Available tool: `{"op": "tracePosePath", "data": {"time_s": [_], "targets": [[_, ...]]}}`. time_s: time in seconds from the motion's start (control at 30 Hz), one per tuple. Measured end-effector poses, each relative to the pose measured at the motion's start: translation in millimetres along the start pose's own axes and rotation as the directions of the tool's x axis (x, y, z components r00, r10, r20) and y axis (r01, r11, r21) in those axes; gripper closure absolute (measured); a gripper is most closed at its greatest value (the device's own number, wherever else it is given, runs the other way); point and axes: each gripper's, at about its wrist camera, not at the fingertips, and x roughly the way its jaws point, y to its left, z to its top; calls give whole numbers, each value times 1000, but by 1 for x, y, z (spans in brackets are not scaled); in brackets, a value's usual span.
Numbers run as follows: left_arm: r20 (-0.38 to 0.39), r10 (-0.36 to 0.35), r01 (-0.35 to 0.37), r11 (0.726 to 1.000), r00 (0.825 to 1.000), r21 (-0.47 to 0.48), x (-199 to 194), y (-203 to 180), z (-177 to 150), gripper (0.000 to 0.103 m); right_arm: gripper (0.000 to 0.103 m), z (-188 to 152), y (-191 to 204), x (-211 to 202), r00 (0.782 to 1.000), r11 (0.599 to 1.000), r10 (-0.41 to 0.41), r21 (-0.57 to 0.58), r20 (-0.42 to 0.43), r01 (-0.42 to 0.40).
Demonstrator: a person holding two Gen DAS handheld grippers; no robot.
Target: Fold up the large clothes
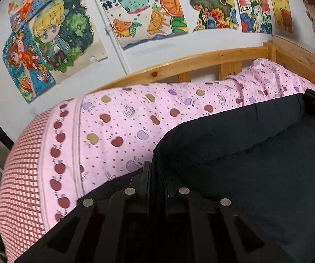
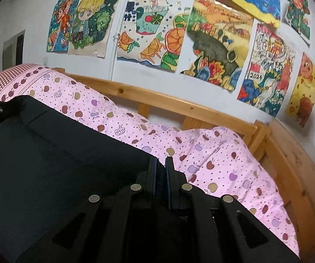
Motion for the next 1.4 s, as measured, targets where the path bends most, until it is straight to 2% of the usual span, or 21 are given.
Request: {"op": "tracePosePath", "data": {"time_s": [0.13,0.27,0.3,0.37,0.43,0.47,0.53,0.6,0.67,0.8,0.93,1.03,1.13,1.23,1.37,1.4], "targets": [[0,-10,10,1000,1000,5,-3,-2,-2,92,96,-7,-3,5,999,999,27,25,-17,-27],[-4,-53,53,998,999,-37,-10,10,-2,87,95,-7,-11,-9,998,996,61,63,14,-62],[-7,-50,50,998,999,-45,-13,12,-3,81,95,-6,-14,-11,998,995,66,68,16,-67],[-2,-20,20,998,1000,-57,-24,17,-3,63,94,-3,-17,-23,998,995,58,77,22,-59],[45,-4,8,996,999,-87,-45,24,-2,25,93,-1,-18,-33,999,996,48,69,17,-49],[68,2,5,995,998,-102,-53,27,-2,20,91,0,-17,-40,999,997,37,62,20,-38],[113,-3,18,991,994,-134,-75,33,-2,18,79,4,-18,-53,999,998,27,59,30,-29],[131,-22,40,990,991,-137,-91,34,-4,18,57,7,-21,-69,998,997,29,65,52,-32],[151,-36,56,990,988,-131,-105,32,-12,17,46,10,-23,-88,996,996,45,77,79,-51],[158,-120,138,984,980,-111,-127,26,-36,12,31,5,-22,-115,991,991,94,88,90,-102],[115,-225,234,970,967,-71,-139,9,-61,11,28,-15,-9,-136,975,975,210,55,65,-214],[60,-265,269,961,962,-60,-137,-4,-72,11,28,-32,9,-142,965,966,260,-5,12,-260],[21,-227,226,974,974,14,-127,-20,-78,11,28,-43,25,-136,960,958,277,-63,-51,-280],[34,-168,165,982,985,93,-113,-26,-77,11,28,-47,31,-123,956,956,281,-60,-88,-287],[22,-181,180,983,983,22,-86,-8,-68,8,28,-39,24,-94,949,955,294,10,-114,-295],[15,-178,177,984,984,8,-80,-4,-67,5,27,-38,26,-88,948,955,295,18,-123,-295]]}}
